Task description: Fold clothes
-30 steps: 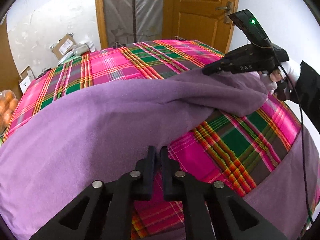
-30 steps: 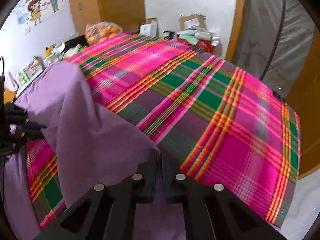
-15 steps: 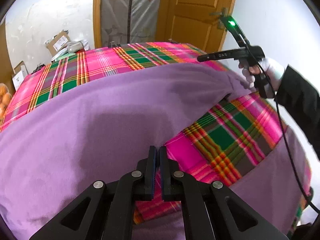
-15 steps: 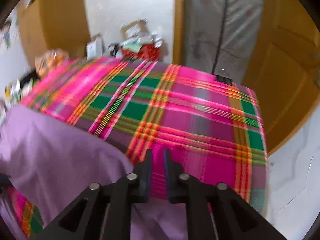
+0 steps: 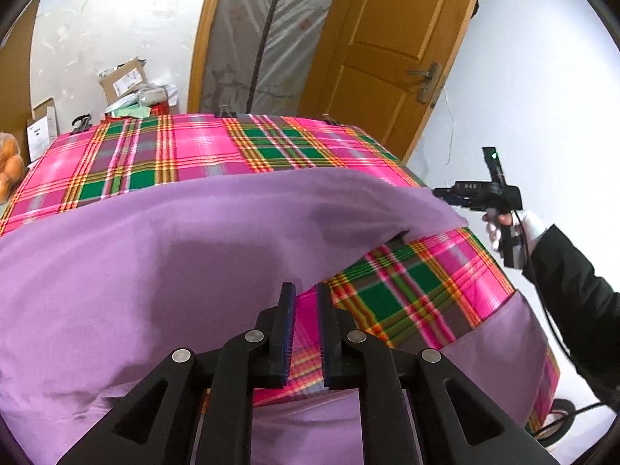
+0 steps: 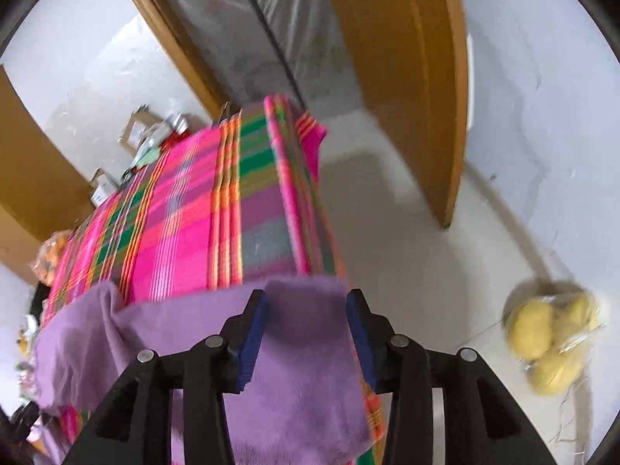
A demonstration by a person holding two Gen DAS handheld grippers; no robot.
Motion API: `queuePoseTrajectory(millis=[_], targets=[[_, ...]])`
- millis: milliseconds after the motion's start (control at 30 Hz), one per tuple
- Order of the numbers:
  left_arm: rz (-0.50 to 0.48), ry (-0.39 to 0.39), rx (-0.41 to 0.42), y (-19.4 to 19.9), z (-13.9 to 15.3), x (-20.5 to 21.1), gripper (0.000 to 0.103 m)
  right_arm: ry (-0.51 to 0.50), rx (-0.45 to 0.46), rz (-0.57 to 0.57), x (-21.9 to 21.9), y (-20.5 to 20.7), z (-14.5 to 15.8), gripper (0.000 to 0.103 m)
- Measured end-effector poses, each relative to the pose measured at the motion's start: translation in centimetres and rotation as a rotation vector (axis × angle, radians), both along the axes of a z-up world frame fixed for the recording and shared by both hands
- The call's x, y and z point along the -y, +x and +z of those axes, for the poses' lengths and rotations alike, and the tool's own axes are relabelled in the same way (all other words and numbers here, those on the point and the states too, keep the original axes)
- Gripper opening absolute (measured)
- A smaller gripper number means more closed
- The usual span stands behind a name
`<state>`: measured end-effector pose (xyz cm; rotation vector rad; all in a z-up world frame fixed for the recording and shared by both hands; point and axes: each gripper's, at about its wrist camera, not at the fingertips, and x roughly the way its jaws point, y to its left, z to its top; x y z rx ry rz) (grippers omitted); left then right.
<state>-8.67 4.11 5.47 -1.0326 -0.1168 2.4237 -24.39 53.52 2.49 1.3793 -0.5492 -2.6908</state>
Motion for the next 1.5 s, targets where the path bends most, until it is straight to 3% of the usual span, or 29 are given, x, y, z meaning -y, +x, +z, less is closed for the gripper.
queuePoseTrajectory(millis=[67, 200, 433, 567, 667, 733, 900, 1000, 1233, 1267, 1367, 1400, 1500], targets=[[-0.009, -0.006, 0.001, 0.1, 0.0, -0.5, 0.012, -0.025, 0.006, 0.018, -0.1, 0.1, -0.3, 0.037], [-0.005, -0.011, 0.002, 0.3, 0.0, -0.5, 0.012, -0.04, -0.008, 0.024, -0.4, 0.0, 0.0, 0.004], [0.022, -0.023, 0.004, -0.6, -0.1, -0.5, 0.012, 0.062, -0.097, -0.05, -0.9, -1.5, 3.2, 0.005], [0.034, -0.034, 0.012, -1.3, -0.4, -0.7, 0.012, 0.12, -0.098, -0.088, -0.3, -2.6, 3.6, 0.006], [0.042, -0.033, 0.02, -1.4, -0.7, -0.5, 0.012, 0.12, -0.092, -0.131, -0.6, -2.1, 3.0, 0.019], [0.048, -0.03, 0.025, -1.4, -0.9, -0.2, 0.012, 0.09, -0.086, -0.146, -1.1, -1.3, 2.5, 0.028], [0.057, -0.027, 0.03, -1.2, -1.0, 0.1, 0.012, -0.082, -0.003, -0.206, -3.4, 1.4, -0.3, 0.035], [0.063, -0.025, 0.028, -1.0, -0.9, 0.3, 0.014, -0.207, 0.022, -0.204, -3.8, 2.8, -1.6, 0.036], [0.081, -0.028, 0.029, -0.9, -0.8, 0.5, 0.021, -0.338, 0.066, -0.173, -2.0, 3.2, -2.6, 0.037], [0.08, -0.031, 0.028, -0.9, -0.8, 0.4, 0.023, -0.347, 0.069, -0.179, -1.9, 3.2, -2.6, 0.037], [0.073, -0.047, 0.034, -1.3, -1.0, 0.2, 0.024, -0.317, 0.046, -0.181, -1.6, 3.1, -1.9, 0.018], [0.071, -0.051, 0.038, -1.5, -1.2, 0.1, 0.024, -0.294, 0.032, -0.178, -1.5, 3.1, -1.4, 0.007], [0.07, -0.06, 0.062, -2.5, -2.0, -0.2, 0.024, -0.27, -0.027, -0.176, -1.5, 3.3, 0.2, 0.006]])
